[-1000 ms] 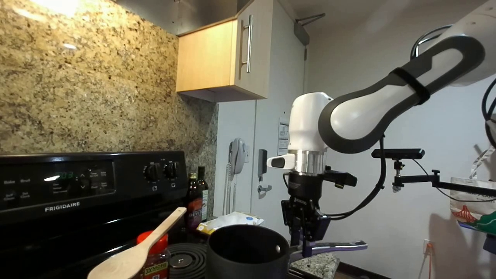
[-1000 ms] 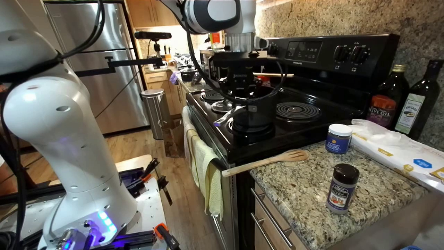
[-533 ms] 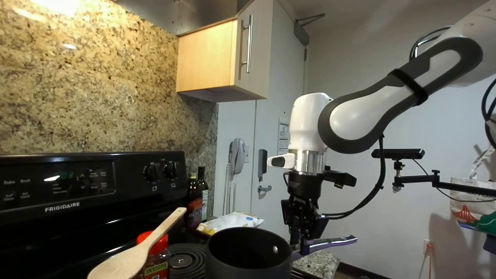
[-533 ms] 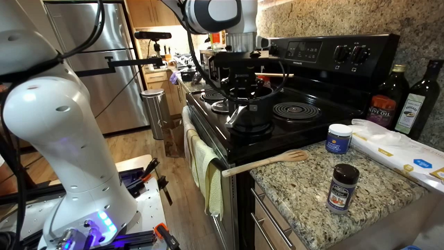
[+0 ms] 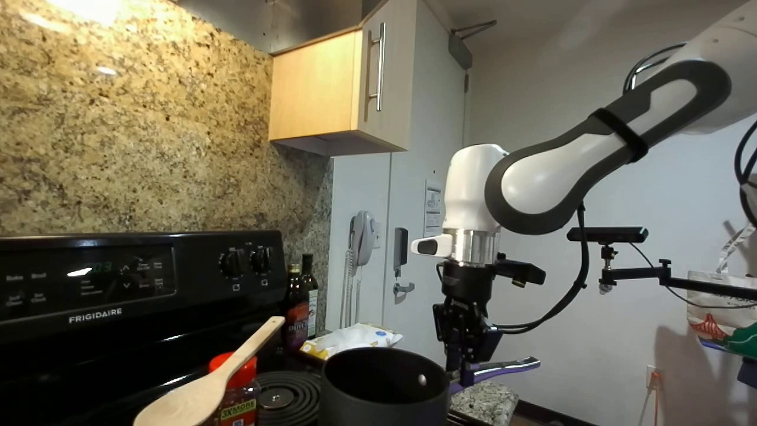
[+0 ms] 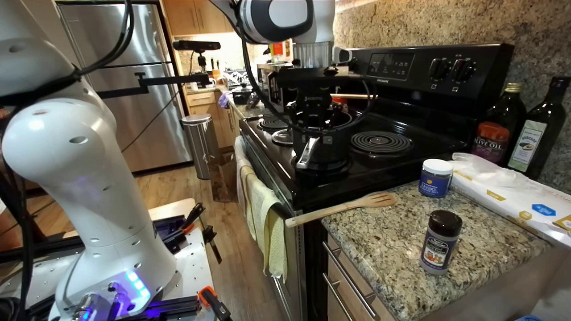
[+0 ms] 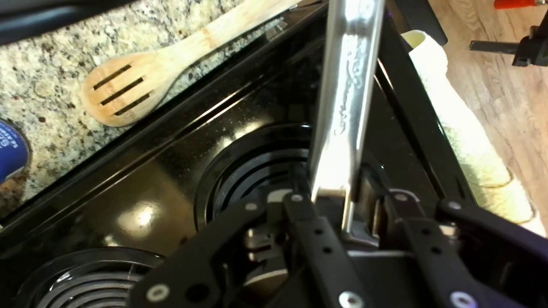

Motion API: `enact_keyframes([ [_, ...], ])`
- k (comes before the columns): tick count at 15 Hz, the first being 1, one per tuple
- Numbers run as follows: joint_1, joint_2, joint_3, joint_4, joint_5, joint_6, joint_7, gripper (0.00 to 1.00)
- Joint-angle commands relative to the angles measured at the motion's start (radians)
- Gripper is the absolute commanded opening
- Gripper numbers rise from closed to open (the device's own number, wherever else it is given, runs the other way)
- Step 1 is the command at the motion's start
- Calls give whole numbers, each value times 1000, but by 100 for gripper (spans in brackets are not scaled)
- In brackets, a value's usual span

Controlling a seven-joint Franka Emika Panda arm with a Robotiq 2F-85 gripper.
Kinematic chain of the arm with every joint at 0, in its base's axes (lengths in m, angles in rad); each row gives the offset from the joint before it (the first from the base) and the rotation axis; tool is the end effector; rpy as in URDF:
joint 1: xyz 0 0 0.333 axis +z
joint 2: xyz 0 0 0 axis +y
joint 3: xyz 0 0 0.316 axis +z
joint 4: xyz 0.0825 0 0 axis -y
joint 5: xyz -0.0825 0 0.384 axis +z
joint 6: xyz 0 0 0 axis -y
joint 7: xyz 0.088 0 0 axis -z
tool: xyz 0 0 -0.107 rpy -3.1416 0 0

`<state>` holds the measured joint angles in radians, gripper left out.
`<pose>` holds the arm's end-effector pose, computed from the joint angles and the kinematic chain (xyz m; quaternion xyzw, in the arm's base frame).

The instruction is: Take the wooden spoon out of the pot then put the lid on it

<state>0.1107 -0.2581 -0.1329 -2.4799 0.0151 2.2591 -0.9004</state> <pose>0.4465 -0.0094 0.3879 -0.9060 -0.4224 -0.0258 0.0127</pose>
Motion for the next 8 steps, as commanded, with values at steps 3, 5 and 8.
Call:
enact_keyframes([
  [3, -32, -24, -5, -29, 25, 17, -36, 15],
  [5, -36, -26, -4, -29, 18, 16, -30, 15],
  [8, -46, -35, 2, -31, -4, 16, -8, 13],
])
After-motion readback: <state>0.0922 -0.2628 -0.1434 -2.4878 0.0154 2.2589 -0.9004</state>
